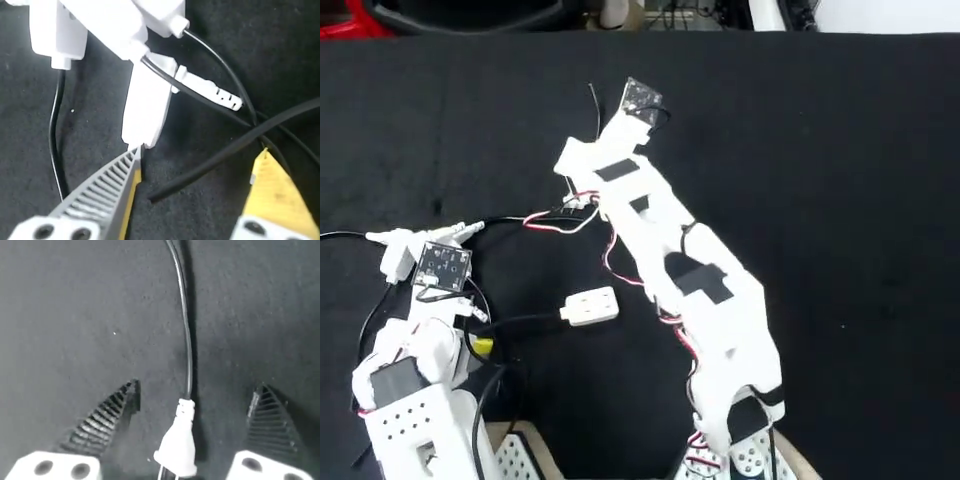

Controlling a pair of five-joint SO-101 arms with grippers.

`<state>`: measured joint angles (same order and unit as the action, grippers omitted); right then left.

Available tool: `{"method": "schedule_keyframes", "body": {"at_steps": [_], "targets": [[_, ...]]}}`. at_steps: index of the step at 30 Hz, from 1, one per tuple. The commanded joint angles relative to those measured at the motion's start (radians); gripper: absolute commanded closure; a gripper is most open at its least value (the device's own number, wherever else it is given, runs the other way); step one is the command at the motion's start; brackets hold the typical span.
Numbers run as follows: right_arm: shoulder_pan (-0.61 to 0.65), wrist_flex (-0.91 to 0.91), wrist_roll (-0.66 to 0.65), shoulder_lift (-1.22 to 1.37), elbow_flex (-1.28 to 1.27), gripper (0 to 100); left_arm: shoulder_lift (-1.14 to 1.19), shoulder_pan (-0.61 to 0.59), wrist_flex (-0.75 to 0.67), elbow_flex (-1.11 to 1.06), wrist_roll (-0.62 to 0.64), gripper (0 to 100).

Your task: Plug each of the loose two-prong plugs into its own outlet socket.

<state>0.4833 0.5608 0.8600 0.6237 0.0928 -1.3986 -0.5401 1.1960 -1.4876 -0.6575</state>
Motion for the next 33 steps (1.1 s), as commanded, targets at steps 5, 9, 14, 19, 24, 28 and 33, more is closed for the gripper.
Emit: {"method": "schedule_keyframes", "body": {"at_steps": [5,9,14,19,24,28,33], "targets": [[0.080,0.114,0.014,-0.036,0.038,69.9,0.005,0.005,-0.020,-0.007,0.005,66],[0.084,0.112,0.011,-0.036,0.036,87.0,0.005,0.005,-0.020,-0.007,0.003,66],[0.078,0.124,0.012,-0.035,0.031,98.1,0.005,0.005,-0.020,-0.007,0.003,66],[0.092,0.181,0.014,-0.035,0.035,90.4,0.005,0.005,-0.021,-0.007,0.003,66],[0.115,0.184,0.014,-0.035,0.033,89.5,0.005,0.005,-0.021,-0.007,0.003,66],[0.129,0.184,0.009,-0.021,0.038,89.5,0.005,0.005,-0.021,-0.007,0.003,66],[0.160,0.187,0.005,0.030,0.091,89.5,0.005,0.005,-0.021,-0.007,0.003,66]]}}
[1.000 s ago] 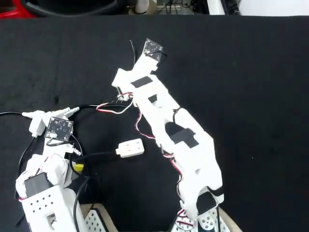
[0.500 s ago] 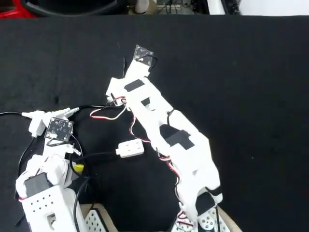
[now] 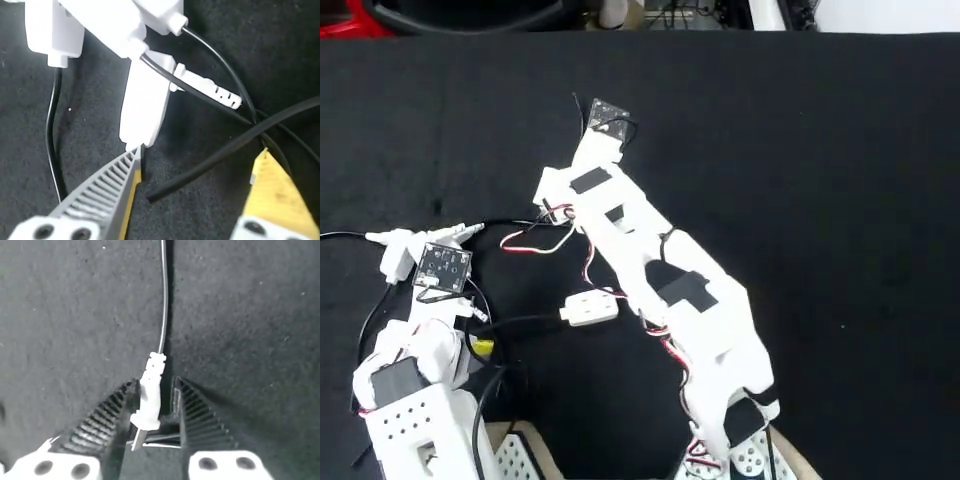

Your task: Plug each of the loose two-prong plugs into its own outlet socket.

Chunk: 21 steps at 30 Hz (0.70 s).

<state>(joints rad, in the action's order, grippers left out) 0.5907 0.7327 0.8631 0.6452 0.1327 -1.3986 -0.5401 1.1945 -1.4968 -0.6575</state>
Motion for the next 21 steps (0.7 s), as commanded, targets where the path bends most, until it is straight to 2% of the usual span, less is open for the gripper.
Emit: {"method": "schedule_keyframes", "body": {"at_steps": [1,7,11,18,21], "targets": [[0.054,0.015,0.000,0.018,0.059,89.5,0.005,0.005,-0.020,0.002,0.003,66],[0.063,0.064,0.003,0.022,0.084,89.7,0.005,0.005,-0.020,0.002,0.003,66],[0.048,0.167,0.006,0.022,0.147,99.2,0.005,0.005,-0.020,0.001,0.003,66],[-0.009,0.471,-0.011,0.004,0.340,98.7,0.005,0.005,-0.040,-0.005,0.005,66],[-0.008,0.660,-0.091,-0.065,0.435,98.7,0.005,0.005,-0.063,-0.021,0.008,66]]}}
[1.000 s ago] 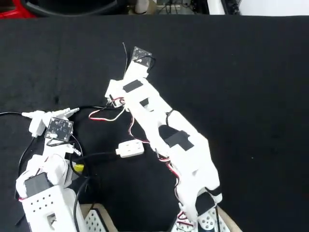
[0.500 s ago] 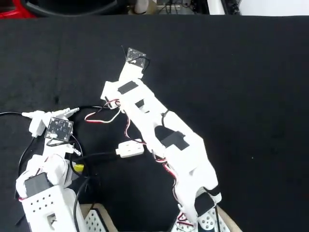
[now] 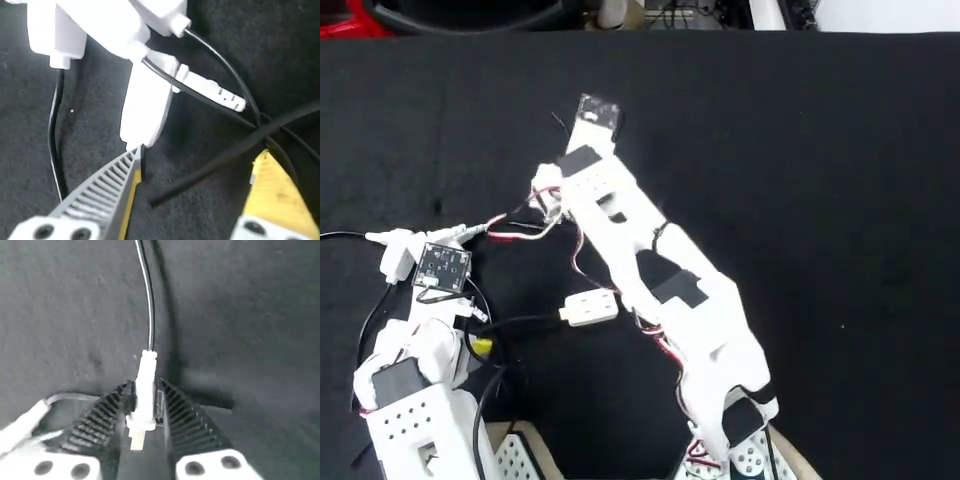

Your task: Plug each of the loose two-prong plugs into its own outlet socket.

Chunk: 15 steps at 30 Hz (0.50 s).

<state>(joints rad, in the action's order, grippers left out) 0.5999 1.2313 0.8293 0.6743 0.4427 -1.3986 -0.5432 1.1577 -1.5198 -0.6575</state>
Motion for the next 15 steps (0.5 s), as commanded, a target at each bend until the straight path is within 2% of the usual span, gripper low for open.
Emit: {"method": "schedule_keyframes", "body": {"at_steps": [1,9,15], "targets": [[-0.017,0.213,-0.072,-0.127,0.148,98.7,0.005,0.008,-0.026,0.002,0.008,66],[-0.031,0.476,-0.183,-0.423,0.182,98.7,0.005,0.027,-0.031,0.001,0.009,66],[-0.071,0.497,-0.195,-0.572,0.160,98.7,0.003,0.053,-0.023,0.024,0.032,66]]}}
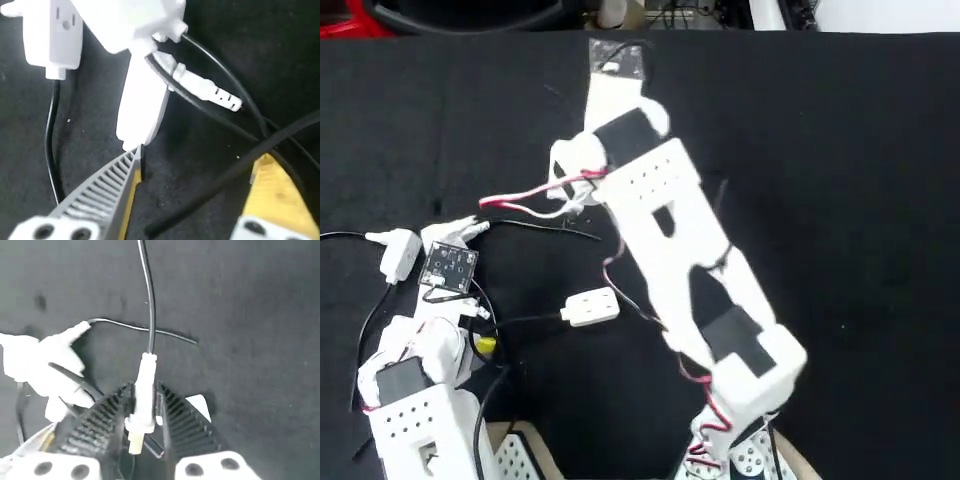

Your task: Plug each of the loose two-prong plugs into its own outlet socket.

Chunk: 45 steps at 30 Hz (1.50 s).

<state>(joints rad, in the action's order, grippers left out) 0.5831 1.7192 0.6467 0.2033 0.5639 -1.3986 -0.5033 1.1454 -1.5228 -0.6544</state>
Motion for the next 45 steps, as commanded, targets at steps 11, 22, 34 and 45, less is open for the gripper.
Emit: {"method": "schedule_keyframes", "body": {"at_steps": [11,22,34,45], "targets": [[-0.203,-0.394,-0.428,-0.242,-0.240,98.7,0.003,0.019,0.198,0.352,0.106,66],[-0.005,-1.073,-0.617,-0.799,-0.918,98.8,0.003,0.021,0.215,0.366,0.106,66],[-0.032,-1.794,-0.612,-1.141,-1.492,98.8,0.003,0.059,0.160,0.332,0.190,66],[-0.041,-1.567,-0.364,-1.337,-1.494,98.7,-0.143,0.173,0.132,0.387,0.259,66]]}}
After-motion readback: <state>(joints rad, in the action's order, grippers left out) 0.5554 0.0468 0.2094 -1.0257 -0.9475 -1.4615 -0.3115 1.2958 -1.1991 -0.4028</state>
